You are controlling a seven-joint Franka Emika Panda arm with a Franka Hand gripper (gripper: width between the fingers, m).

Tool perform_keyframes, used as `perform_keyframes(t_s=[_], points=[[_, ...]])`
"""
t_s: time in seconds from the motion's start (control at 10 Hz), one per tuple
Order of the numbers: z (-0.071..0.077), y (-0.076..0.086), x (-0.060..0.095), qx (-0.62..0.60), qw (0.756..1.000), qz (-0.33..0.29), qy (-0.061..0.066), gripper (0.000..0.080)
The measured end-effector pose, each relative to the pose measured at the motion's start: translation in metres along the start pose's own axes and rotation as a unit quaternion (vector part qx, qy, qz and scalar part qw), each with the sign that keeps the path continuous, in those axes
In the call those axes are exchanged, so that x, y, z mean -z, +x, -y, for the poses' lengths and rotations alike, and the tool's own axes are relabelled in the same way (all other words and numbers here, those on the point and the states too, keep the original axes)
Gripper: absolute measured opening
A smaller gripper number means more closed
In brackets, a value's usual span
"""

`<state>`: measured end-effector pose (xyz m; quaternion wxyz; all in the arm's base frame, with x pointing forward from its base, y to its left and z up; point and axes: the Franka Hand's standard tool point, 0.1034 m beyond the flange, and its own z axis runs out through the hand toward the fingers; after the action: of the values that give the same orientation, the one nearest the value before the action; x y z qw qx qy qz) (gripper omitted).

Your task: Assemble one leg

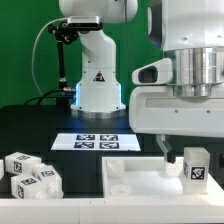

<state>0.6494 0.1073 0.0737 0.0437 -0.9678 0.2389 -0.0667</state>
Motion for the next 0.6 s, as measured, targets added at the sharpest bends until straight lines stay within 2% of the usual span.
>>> perform_keyframes(t_s=[0.1, 0.2, 0.3, 0.4, 0.5, 0.6], points=[[-0.0002, 0.0, 0.0, -0.012, 1.0, 0.0, 0.0, 0.0526], [-0.0003, 0.0002, 0.0, -0.018, 1.0, 0.0, 0.0, 0.0526], [-0.0003, 0.0003, 0.0001, -0.023, 1.0, 0.0, 0.0, 0.0373], [-0.0019, 0.0017, 0.0005, -0.051, 0.999, -0.001, -0.001, 0.0373], [-0.0037, 0.0032, 0.0008, -0.085, 0.996, -0.003, -0.002, 0.0305], [-0.0069, 0.0053, 0.001, -0.109, 0.994, -0.004, -0.004, 0.0305]])
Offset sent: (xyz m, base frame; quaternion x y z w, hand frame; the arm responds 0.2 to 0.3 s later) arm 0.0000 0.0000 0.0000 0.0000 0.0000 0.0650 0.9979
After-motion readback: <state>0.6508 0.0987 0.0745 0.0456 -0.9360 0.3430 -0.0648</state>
